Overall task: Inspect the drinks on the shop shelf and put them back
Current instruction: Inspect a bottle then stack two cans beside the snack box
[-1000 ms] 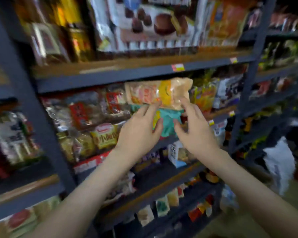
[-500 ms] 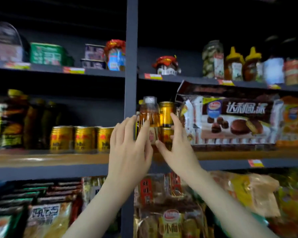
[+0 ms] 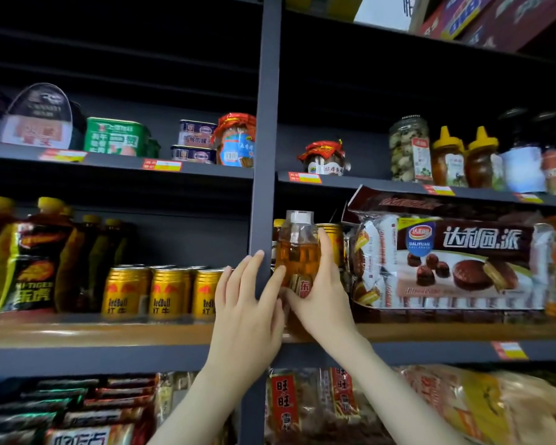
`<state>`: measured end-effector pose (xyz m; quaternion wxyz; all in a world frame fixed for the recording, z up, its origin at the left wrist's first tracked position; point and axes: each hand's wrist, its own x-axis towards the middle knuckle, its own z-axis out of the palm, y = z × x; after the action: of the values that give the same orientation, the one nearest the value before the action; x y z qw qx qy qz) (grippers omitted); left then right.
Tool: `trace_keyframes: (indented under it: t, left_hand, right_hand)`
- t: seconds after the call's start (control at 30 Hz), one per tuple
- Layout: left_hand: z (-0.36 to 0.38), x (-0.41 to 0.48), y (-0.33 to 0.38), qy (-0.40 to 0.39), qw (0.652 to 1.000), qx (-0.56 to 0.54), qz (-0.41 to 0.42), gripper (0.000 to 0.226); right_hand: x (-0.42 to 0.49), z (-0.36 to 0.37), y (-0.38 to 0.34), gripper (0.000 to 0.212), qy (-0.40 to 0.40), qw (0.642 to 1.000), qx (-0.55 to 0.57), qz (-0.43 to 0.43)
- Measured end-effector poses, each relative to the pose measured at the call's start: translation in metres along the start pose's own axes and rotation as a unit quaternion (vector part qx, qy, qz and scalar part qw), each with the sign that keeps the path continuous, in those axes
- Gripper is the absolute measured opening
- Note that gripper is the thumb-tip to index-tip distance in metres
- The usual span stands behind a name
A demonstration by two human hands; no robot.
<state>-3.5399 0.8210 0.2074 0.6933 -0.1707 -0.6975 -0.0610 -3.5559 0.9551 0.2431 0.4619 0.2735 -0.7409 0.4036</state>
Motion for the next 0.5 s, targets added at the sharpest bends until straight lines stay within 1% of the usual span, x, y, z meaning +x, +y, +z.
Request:
trace_keyframes:
  t: [0.1,0.17,0.27,0.33,0.43,0.5]
  left_hand:
    - [-0.001,0.005,0.004,0.014,0.997,-0.072,-0.027,0.046]
    - [-0.003,0.01,0.009,0.008,0.992,-0.119,-0.048,0.056]
    - [-0.009,0.021,0.018,-0.018,0.969,-0.224,-0.104,0.078]
    - [-0.018,0.03,0.027,-0.023,0.95,-0.283,-0.13,0.085]
    - [-0.034,0.034,0.048,-0.005,0.936,-0.326,-0.129,0.083]
    - [-0.046,0.031,0.067,-0.031,0.909,-0.389,-0.149,0.08]
  right_hand:
    - [-0.013,-0.001,0.002,0.104,0.041,0.996,0.015,-0.072]
    - [-0.017,-0.002,0.003,0.1,0.067,0.99,0.006,-0.122]
    - [-0.018,-0.007,0.001,0.094,0.118,0.974,-0.03,-0.189]
    - [-0.024,-0.012,-0.002,0.092,0.141,0.966,-0.032,-0.215]
    - [-0.041,-0.027,-0.011,0.091,0.126,0.967,0.021,-0.222]
    - [-0.057,-0.047,-0.015,0.089,0.098,0.973,0.025,-0.206]
